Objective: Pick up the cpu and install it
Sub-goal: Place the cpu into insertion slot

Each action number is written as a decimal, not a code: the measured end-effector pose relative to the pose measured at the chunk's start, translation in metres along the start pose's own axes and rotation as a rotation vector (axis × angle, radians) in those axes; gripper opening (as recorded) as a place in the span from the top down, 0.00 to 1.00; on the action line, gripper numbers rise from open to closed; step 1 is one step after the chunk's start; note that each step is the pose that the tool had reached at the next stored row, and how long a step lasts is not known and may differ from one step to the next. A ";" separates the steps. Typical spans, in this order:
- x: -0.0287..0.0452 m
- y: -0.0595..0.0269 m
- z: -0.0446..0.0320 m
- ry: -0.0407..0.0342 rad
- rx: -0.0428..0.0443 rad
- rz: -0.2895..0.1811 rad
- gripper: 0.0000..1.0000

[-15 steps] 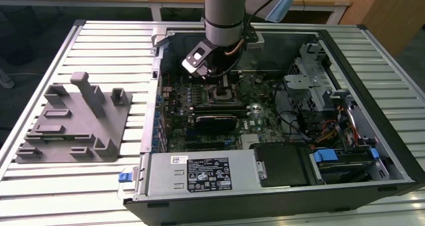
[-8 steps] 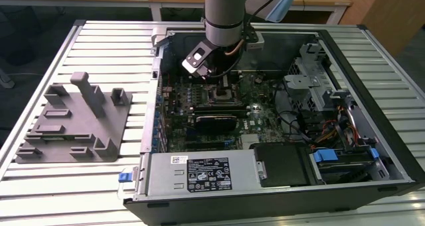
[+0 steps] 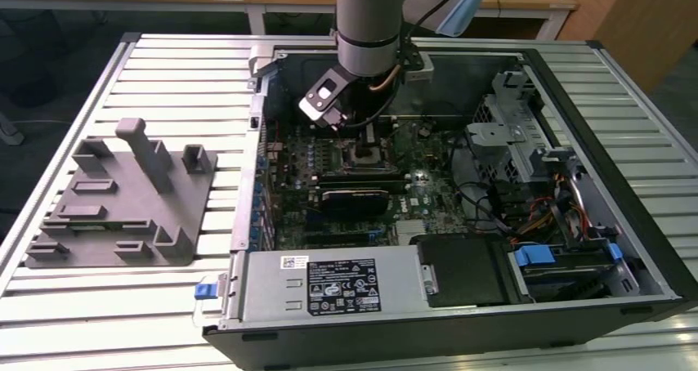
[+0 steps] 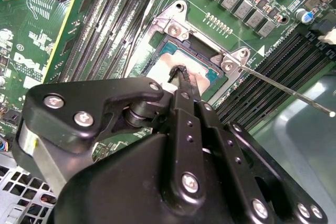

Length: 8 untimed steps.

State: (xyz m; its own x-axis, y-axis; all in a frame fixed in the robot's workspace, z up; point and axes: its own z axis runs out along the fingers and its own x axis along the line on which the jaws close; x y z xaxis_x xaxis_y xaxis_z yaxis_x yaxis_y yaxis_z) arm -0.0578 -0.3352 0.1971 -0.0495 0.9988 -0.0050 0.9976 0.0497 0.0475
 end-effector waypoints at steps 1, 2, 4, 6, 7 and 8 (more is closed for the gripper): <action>0.0000 0.0000 0.0000 0.0001 -0.0001 0.000 0.89; 0.0000 0.0000 0.0000 0.0001 -0.0001 0.000 0.89; 0.0000 0.0001 -0.0003 0.0004 -0.0004 0.000 0.89; 0.0002 0.0003 -0.0014 0.0016 -0.0015 0.000 0.89; 0.0003 0.0004 -0.0026 0.0017 -0.0013 0.000 0.89; 0.0001 0.0003 -0.0044 0.0006 -0.0005 0.000 0.89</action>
State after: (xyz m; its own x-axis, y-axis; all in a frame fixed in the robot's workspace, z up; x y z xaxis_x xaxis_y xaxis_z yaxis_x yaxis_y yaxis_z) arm -0.0577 -0.3350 0.2015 -0.0496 0.9988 -0.0044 0.9976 0.0497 0.0480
